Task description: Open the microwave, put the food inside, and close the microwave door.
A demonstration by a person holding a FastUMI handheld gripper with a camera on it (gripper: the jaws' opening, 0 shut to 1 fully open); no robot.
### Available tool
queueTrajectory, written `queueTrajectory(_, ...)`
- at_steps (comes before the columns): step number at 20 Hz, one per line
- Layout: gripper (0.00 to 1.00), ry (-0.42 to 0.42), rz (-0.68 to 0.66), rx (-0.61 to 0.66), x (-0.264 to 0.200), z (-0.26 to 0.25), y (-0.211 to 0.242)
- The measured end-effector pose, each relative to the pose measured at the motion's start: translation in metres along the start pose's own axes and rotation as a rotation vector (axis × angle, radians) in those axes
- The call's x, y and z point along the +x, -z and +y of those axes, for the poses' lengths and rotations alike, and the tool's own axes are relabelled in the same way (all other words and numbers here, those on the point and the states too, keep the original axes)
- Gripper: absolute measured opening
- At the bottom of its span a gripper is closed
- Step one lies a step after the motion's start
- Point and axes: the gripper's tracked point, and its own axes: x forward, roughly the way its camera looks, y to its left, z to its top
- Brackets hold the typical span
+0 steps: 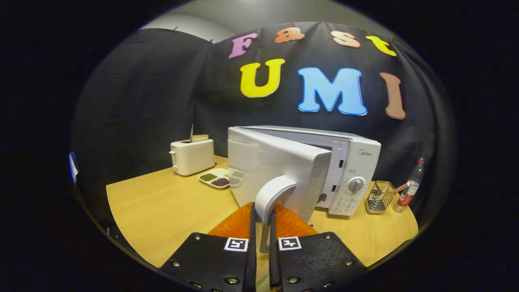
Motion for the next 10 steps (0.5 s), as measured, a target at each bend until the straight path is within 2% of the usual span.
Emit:
queueTrajectory(2, 0.13, -0.047, -0.018, -0.032, -0.007, 0.034, -0.001)
queueTrajectory(4, 0.13, -0.034, -0.030, -0.035, -0.010, 0.057, -0.001)
queueTrajectory(8, 0.12, 0.144, -0.069, -0.043, -0.012, 0.085, -0.006)
queueTrajectory(10, 0.13, 0.187, -0.115, -0.059, -0.008, 0.116, -0.008)
